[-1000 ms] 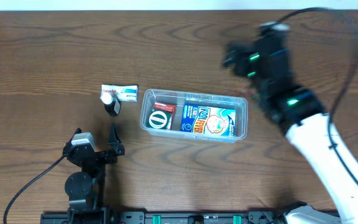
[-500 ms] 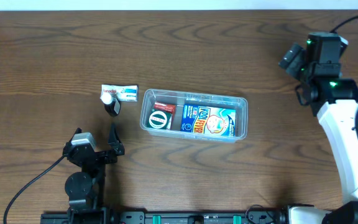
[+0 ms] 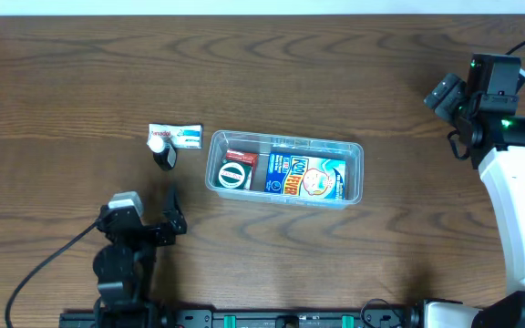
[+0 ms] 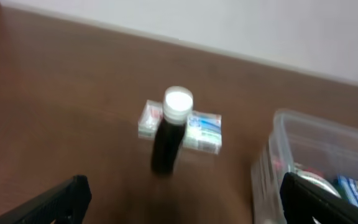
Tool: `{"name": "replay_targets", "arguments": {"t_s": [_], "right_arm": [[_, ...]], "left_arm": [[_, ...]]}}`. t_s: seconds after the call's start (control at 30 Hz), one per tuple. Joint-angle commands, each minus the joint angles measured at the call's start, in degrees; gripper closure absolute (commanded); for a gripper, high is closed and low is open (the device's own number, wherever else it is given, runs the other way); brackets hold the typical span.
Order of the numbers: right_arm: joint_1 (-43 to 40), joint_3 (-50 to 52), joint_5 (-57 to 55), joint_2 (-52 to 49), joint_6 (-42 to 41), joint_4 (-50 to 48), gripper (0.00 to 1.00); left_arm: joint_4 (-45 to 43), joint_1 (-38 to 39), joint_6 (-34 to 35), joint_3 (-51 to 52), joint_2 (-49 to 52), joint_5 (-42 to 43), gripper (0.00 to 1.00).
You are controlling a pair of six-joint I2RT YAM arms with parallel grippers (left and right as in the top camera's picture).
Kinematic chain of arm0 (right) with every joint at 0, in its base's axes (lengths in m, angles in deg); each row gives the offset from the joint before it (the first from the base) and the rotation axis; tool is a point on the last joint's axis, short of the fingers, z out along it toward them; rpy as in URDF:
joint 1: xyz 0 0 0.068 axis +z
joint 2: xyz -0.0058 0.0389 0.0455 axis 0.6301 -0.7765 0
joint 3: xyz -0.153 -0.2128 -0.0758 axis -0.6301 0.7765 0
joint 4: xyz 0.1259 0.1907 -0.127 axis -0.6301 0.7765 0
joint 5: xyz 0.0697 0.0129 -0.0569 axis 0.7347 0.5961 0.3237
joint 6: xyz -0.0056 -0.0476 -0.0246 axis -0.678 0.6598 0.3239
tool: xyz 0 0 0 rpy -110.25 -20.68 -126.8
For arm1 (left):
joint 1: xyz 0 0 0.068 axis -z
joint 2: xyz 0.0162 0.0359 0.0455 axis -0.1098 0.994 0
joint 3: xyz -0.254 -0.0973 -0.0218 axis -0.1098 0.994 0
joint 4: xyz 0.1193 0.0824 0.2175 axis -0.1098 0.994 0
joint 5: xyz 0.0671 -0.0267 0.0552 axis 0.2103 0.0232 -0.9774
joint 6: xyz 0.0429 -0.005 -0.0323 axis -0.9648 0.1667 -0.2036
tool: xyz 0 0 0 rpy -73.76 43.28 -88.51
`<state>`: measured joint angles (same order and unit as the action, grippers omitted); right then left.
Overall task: Pack container
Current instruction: 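Raise right gripper away from the container to the upper right, then move left gripper to the dark medicine bottle and grasp it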
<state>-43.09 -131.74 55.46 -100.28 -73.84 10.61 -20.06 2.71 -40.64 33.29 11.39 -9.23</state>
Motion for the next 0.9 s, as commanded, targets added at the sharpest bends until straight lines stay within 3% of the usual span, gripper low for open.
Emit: {"name": "replay_targets", "arguments": {"t_s": [0.0, 0.43, 0.6, 0.87], "right_arm": [[-0.31, 0.26, 0.42, 0.00, 0.72, 0.04, 0.01], [-0.31, 0.26, 0.42, 0.00, 0.72, 0.04, 0.01], [-0.31, 0.26, 0.42, 0.00, 0.72, 0.04, 0.01], [-0.28, 0.26, 0.42, 0.00, 0.72, 0.07, 0.01]], "left_arm": [[2.93, -0.24, 0.83, -10.03, 7.23, 1.88, 0.02], [28.46, -0.24, 0.33, -52.48, 54.18, 2.10, 0.02], [25.94, -0.24, 0.26, -56.30, 63.71, 2.08, 0.02], [17.05, -0.20, -4.70, -56.30, 70.69, 2.08, 0.02]]}}
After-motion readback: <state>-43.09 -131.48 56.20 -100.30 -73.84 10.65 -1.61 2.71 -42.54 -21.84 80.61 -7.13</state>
